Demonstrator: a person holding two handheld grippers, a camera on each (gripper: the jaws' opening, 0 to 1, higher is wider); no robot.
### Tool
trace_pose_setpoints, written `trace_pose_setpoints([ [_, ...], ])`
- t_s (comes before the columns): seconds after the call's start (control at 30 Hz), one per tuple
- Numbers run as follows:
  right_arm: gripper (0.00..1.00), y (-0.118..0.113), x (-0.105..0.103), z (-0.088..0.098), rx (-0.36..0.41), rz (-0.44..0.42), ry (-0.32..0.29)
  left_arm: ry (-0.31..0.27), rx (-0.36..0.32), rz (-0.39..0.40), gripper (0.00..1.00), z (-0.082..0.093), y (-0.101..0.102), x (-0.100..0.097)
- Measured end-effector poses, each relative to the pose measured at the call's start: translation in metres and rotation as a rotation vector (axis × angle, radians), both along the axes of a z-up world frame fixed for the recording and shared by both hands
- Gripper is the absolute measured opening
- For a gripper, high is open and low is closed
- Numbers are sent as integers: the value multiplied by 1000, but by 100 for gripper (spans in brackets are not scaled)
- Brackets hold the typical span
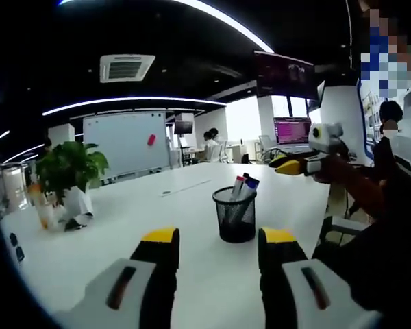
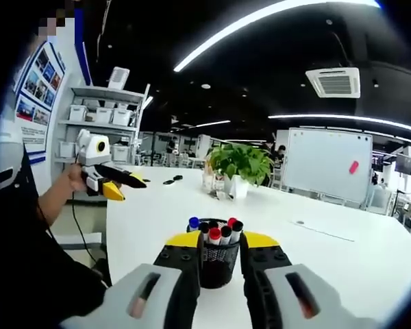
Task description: Pick up the whiteboard markers from the pen holder and place them facing the whiteboard neatly
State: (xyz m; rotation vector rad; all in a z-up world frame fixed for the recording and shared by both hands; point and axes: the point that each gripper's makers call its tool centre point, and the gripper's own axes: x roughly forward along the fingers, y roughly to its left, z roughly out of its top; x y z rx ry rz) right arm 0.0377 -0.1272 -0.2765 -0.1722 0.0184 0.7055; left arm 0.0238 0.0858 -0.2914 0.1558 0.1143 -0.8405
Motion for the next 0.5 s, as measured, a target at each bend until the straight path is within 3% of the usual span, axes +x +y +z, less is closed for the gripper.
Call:
trace_pose_setpoints([
  [0.33, 25, 6, 4, -7, 19, 4, 25, 9, -3, -2, 47, -3, -1, 1],
  [0.5, 25, 11, 6, -9, -24, 18, 27, 12, -2, -6, 47, -4, -2, 0],
])
